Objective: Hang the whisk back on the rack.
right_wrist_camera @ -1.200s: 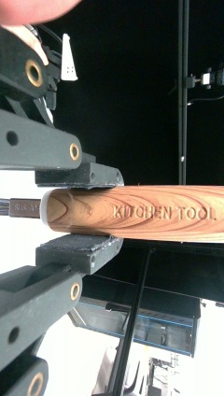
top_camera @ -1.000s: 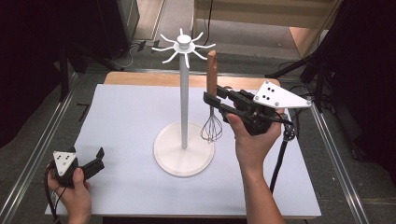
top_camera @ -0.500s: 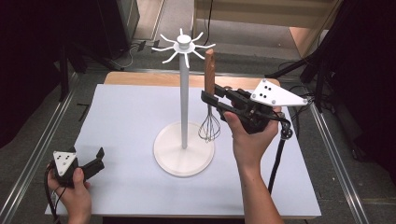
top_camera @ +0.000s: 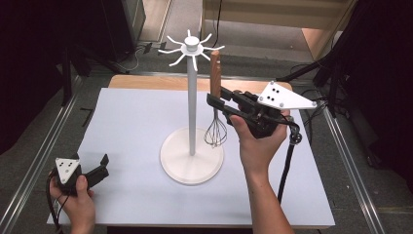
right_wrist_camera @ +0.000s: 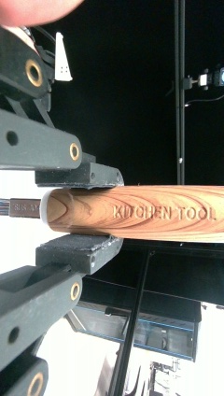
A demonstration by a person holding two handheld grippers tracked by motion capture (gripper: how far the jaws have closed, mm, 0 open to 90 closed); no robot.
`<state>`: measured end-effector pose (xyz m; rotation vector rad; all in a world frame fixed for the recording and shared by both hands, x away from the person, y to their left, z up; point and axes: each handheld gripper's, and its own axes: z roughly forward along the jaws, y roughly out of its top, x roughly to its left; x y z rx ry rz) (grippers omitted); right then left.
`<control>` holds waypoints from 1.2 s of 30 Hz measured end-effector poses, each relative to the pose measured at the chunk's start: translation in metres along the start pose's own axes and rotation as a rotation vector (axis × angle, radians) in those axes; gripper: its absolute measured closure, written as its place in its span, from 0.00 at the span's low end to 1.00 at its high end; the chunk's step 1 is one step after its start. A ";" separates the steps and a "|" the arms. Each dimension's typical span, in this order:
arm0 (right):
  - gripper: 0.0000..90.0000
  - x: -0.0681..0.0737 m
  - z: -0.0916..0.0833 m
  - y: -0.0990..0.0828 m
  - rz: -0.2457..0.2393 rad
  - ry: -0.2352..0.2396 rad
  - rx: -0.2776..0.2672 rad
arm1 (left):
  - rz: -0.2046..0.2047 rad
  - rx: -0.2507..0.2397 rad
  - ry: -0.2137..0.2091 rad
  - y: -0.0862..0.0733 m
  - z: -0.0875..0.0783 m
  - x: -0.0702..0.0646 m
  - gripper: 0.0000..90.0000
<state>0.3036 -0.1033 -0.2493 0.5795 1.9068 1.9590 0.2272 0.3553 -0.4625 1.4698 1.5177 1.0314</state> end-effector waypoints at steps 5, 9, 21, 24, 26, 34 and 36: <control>0.78 0.000 0.002 -0.001 0.001 -0.007 0.001 | 0.000 0.001 0.000 0.000 0.000 0.000 0.09; 0.78 0.000 0.004 -0.001 -0.002 -0.007 -0.004 | 0.001 0.001 -0.001 0.000 0.000 0.000 0.09; 0.78 0.000 0.011 -0.004 0.000 -0.012 -0.005 | -0.001 0.002 -0.001 0.000 0.000 0.000 0.09; 0.78 0.000 0.012 -0.005 0.000 -0.012 -0.003 | -0.002 0.002 -0.001 0.000 0.000 0.000 0.09; 0.78 0.001 0.012 -0.006 0.004 -0.015 -0.001 | -0.002 0.002 -0.001 0.000 0.000 0.000 0.09; 0.78 0.000 0.013 -0.011 -0.002 -0.017 -0.014 | -0.002 0.001 0.000 0.000 0.000 0.000 0.09; 0.78 0.000 0.013 -0.011 0.001 -0.017 -0.017 | -0.003 0.001 0.000 0.000 0.000 0.000 0.09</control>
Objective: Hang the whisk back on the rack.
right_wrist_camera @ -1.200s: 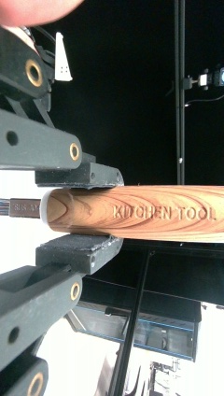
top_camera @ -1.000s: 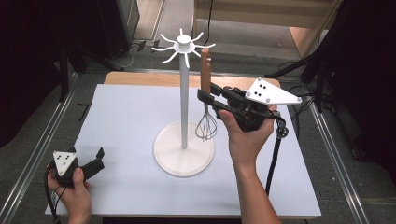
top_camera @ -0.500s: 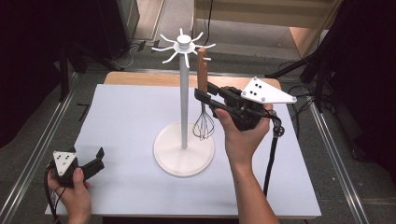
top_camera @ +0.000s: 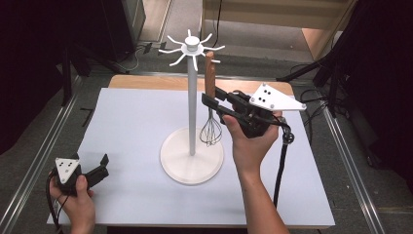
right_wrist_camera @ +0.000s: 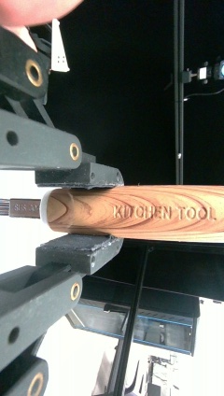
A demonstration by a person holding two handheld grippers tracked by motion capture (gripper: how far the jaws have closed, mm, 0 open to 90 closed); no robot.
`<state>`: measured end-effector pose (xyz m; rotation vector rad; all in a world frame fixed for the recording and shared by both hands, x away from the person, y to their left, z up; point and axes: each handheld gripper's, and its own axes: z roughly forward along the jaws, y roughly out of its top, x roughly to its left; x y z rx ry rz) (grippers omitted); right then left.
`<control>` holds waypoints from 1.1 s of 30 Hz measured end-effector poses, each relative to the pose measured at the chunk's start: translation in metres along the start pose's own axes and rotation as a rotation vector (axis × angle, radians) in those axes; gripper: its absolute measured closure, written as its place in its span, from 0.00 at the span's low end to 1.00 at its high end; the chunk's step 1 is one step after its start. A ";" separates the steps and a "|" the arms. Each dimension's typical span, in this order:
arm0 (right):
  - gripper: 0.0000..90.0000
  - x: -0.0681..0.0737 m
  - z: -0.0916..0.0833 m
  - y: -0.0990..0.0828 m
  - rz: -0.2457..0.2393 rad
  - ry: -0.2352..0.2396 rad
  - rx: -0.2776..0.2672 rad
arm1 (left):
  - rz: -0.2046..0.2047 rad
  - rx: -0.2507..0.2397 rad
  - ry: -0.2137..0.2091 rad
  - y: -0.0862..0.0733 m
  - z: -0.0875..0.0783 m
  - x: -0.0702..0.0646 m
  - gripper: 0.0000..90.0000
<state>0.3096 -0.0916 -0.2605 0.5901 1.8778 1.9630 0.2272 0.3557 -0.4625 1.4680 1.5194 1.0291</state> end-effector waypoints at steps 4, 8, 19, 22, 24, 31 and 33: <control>0.78 0.000 0.001 -0.002 -0.002 0.001 -0.007 | 0.000 0.000 -0.001 0.000 0.000 0.000 0.09; 0.78 0.000 0.002 -0.002 -0.006 -0.002 -0.012 | 0.000 0.001 -0.001 0.000 0.000 0.000 0.09; 0.78 -0.001 0.002 -0.004 -0.016 -0.008 -0.009 | 0.000 0.001 0.000 0.000 0.000 0.000 0.09; 0.76 -0.001 -0.001 -0.003 -0.023 -0.012 -0.008 | -0.002 0.003 -0.002 0.000 0.000 0.001 0.09; 0.66 -0.003 -0.003 -0.004 -0.008 -0.030 -0.006 | -0.003 0.002 -0.001 0.000 0.000 0.001 0.09; 0.41 -0.008 -0.014 -0.010 -0.011 -0.115 -0.003 | 0.001 0.001 0.001 0.000 0.000 0.000 0.09; 0.36 -0.009 -0.017 -0.012 -0.015 -0.143 0.007 | 0.001 0.000 0.001 0.000 0.000 0.000 0.09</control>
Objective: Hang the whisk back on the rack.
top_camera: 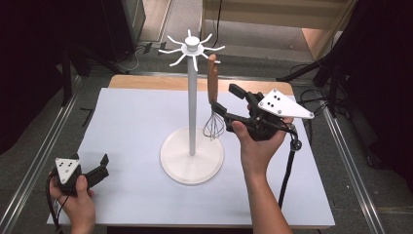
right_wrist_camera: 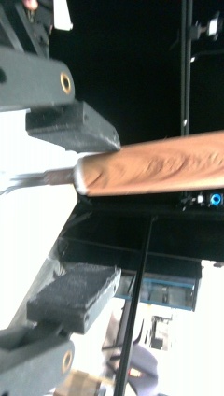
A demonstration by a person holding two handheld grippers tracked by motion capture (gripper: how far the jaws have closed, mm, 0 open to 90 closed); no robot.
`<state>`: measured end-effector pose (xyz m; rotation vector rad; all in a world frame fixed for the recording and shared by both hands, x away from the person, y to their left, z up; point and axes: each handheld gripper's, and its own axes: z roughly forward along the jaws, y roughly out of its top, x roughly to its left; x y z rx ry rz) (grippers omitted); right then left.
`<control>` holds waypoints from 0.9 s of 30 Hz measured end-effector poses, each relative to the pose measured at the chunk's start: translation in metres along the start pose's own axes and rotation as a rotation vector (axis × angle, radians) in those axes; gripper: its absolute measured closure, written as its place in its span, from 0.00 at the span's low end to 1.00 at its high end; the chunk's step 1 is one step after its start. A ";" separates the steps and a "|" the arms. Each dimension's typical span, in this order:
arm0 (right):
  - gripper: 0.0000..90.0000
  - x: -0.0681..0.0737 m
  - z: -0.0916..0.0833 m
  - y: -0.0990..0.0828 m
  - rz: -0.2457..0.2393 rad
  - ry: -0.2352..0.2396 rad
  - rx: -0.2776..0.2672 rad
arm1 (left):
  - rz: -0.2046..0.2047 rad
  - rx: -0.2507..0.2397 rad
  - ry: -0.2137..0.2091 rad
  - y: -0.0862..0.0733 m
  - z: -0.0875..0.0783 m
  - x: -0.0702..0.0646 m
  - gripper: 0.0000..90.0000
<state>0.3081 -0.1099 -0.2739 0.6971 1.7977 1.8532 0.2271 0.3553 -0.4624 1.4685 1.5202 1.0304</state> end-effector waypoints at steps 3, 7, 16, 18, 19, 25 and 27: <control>0.24 -0.003 -0.004 -0.005 0.003 -0.038 0.016 | 0.000 0.001 0.000 0.000 0.000 0.000 0.09; 0.10 -0.007 -0.008 -0.011 -0.005 -0.079 0.033 | 0.004 -0.001 -0.001 0.000 0.000 0.000 0.09; 0.00 -0.012 -0.016 -0.024 -0.016 -0.143 0.055 | -0.003 -0.001 0.000 0.000 0.000 0.000 0.09; 0.00 -0.015 -0.018 -0.027 -0.015 -0.157 0.057 | -0.003 -0.001 -0.001 0.000 0.000 0.000 0.09; 0.00 -0.016 -0.019 -0.029 -0.015 -0.160 0.060 | -0.002 -0.002 0.000 0.000 0.000 0.000 0.09; 0.00 -0.024 -0.026 -0.043 -0.017 -0.213 0.085 | 0.000 -0.001 0.000 0.000 0.000 0.000 0.09; 0.00 -0.028 -0.029 -0.048 -0.009 -0.216 0.088 | 0.000 -0.002 0.001 0.000 0.000 0.000 0.09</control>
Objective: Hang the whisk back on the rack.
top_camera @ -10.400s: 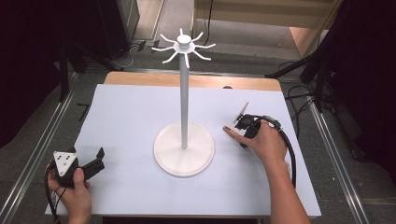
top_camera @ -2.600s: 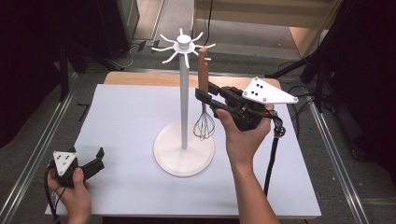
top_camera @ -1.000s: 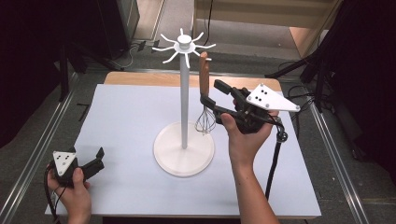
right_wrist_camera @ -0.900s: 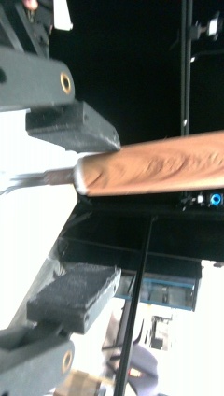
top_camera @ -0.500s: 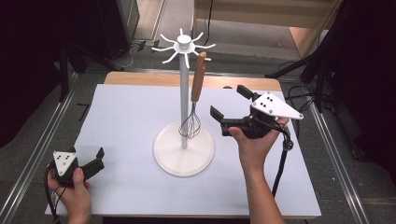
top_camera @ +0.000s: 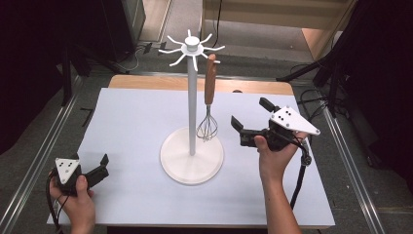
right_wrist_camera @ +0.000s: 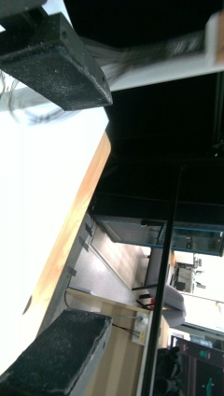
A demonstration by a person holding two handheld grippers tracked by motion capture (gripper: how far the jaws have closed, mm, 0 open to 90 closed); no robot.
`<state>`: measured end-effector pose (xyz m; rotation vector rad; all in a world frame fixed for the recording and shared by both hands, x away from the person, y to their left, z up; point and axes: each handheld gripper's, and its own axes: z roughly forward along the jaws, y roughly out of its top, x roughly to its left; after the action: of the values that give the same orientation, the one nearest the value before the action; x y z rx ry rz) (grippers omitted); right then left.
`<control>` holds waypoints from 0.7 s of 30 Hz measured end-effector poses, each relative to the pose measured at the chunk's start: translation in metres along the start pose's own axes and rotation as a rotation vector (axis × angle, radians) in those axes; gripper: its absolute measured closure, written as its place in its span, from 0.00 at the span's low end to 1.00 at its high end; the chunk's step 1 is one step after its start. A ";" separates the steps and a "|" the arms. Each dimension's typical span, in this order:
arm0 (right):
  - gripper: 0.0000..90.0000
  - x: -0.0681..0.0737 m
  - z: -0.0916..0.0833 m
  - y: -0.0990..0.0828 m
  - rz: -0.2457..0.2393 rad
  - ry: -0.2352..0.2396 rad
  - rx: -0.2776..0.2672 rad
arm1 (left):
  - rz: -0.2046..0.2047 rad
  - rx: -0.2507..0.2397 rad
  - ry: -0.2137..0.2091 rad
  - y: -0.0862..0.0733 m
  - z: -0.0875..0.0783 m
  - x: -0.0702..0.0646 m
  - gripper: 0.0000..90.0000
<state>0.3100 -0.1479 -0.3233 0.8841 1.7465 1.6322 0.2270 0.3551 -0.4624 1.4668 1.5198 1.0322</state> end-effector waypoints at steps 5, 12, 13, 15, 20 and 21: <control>0.00 -0.009 -0.002 -0.011 0.012 -0.025 0.009 | 0.001 -0.001 0.000 0.000 0.000 0.000 0.09; 0.00 -0.020 -0.005 -0.030 0.024 -0.057 0.043 | 0.001 -0.002 0.001 0.000 0.000 0.000 0.09; 0.00 -0.021 -0.005 -0.033 0.026 -0.061 0.052 | 0.001 -0.002 0.001 0.000 0.000 0.000 0.09; 0.00 -0.024 -0.006 -0.038 0.029 -0.074 0.060 | 0.001 -0.002 0.002 0.000 0.000 0.000 0.09; 0.00 -0.031 -0.009 -0.051 0.044 -0.093 0.078 | 0.002 -0.002 0.002 0.000 0.000 0.000 0.09; 0.00 -0.032 -0.009 -0.054 0.046 -0.100 0.081 | 0.001 -0.003 0.002 0.000 0.000 0.000 0.09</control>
<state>0.3182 -0.1805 -0.3770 1.0323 1.7455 1.5280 0.2267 0.3548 -0.4625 1.4653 1.5186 1.0370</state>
